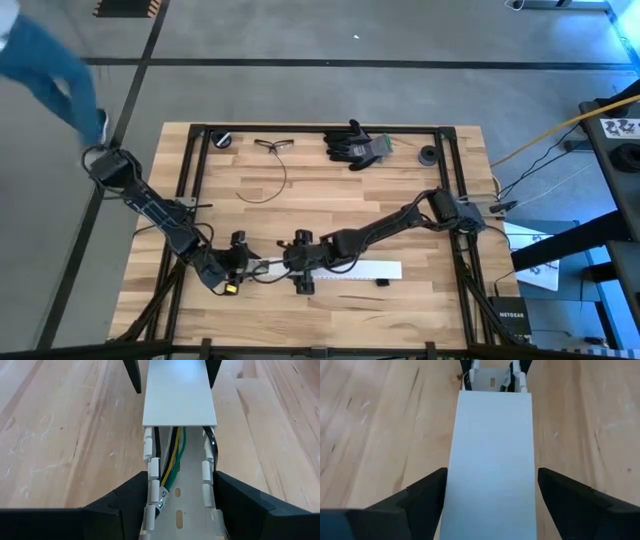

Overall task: Ziptie cables
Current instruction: Close the white cable duct lid

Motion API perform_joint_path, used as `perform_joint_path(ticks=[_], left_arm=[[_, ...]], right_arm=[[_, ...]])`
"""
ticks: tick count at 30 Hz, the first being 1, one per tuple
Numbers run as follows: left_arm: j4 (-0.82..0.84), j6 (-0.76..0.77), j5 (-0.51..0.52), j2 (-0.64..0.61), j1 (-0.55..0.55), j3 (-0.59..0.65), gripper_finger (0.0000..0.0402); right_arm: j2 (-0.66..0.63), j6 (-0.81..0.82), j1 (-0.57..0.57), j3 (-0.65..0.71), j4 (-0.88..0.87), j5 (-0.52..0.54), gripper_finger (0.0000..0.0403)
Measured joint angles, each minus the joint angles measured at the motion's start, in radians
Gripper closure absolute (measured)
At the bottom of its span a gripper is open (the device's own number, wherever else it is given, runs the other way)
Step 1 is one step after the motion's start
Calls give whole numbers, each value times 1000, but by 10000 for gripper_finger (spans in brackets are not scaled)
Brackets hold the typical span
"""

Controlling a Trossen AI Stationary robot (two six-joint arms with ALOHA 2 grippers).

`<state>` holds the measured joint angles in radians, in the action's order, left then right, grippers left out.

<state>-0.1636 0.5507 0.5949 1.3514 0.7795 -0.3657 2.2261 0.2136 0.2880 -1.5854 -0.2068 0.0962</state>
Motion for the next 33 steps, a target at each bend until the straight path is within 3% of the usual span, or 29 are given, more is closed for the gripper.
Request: perform_joint_path(ticks=[9,27,33], left_arm=[[-3,2,0,0,0,1,203],[-5,-12,-12,0,-14,3,203],[-2,-15,-18,0,-13,4,203]], right_arm=[[8,2,1,11,25,19,193],[91,18,-13,16,347,47,189],[115,19,-12,-17,327,60,185]])
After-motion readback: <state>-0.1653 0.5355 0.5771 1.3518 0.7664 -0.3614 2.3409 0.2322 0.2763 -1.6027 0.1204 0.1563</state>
